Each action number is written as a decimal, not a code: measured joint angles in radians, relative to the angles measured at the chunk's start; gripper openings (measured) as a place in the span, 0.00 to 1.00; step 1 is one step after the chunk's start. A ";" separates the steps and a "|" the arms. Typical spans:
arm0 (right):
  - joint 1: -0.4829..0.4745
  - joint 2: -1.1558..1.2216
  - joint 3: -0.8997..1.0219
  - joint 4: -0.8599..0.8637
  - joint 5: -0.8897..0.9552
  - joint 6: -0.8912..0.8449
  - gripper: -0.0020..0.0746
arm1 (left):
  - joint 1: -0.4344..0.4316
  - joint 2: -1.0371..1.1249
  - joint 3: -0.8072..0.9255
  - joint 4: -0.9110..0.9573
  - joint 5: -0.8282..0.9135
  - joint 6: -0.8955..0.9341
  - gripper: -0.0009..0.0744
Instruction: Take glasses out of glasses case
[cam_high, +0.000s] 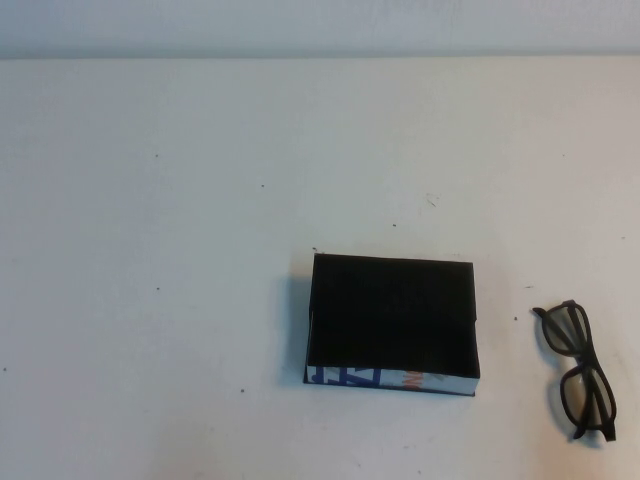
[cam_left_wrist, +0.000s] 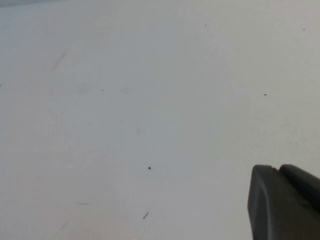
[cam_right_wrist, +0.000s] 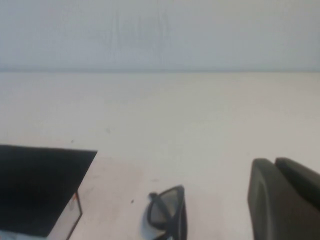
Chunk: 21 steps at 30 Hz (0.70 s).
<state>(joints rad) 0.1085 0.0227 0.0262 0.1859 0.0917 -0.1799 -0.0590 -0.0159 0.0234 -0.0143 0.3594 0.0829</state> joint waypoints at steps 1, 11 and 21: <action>0.000 -0.009 0.000 -0.005 0.036 0.023 0.00 | 0.000 0.000 0.000 0.000 0.000 0.000 0.01; 0.000 -0.028 0.002 -0.116 0.210 0.160 0.00 | 0.000 0.000 0.000 0.000 0.000 0.000 0.01; 0.000 -0.031 0.002 -0.131 0.217 0.167 0.00 | 0.000 0.000 0.000 0.000 0.000 0.000 0.01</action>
<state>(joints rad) 0.1085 -0.0078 0.0285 0.0550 0.3088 -0.0130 -0.0590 -0.0159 0.0234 -0.0143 0.3594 0.0829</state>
